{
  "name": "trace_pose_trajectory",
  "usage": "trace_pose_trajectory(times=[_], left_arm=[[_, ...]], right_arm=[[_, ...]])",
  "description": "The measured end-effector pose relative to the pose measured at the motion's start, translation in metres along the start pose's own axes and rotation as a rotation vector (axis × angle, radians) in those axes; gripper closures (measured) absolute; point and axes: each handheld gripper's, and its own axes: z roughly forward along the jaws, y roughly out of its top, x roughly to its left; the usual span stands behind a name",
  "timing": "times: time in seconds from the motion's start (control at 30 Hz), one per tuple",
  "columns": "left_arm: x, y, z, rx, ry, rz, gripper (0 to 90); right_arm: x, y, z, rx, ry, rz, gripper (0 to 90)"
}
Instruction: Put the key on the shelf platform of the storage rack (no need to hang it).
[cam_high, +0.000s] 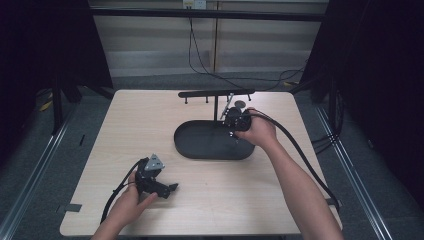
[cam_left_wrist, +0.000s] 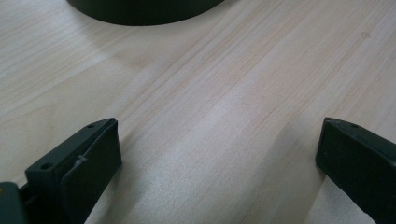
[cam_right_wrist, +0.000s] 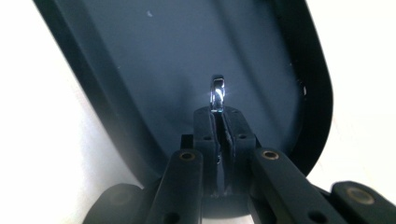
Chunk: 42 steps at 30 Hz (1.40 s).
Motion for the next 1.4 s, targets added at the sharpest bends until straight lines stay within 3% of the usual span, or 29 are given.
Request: trace_pose_trajectory(times=[0.63,0.93,1.23,1.4], left_arm=[[0.000,0.000,0.000,-0.001,-0.002,-0.003,0.0],[0.000,0.000,0.000,-0.001,-0.001,-0.004,0.0],[-0.001,0.000,0.000,-0.003,-0.003,-0.006,0.0],[0.000,0.000,0.000,-0.001,-0.001,-0.001,0.0]], right_arm=[[-0.001,0.006,0.028,0.010,-0.029,-0.023,85.4],[-0.005,0.004,0.029,-0.012,-0.033,0.006,85.2],[-0.003,0.004,0.034,0.005,-0.039,0.017,81.6],[-0.003,0.002,0.033,-0.005,-0.041,0.035,73.3]])
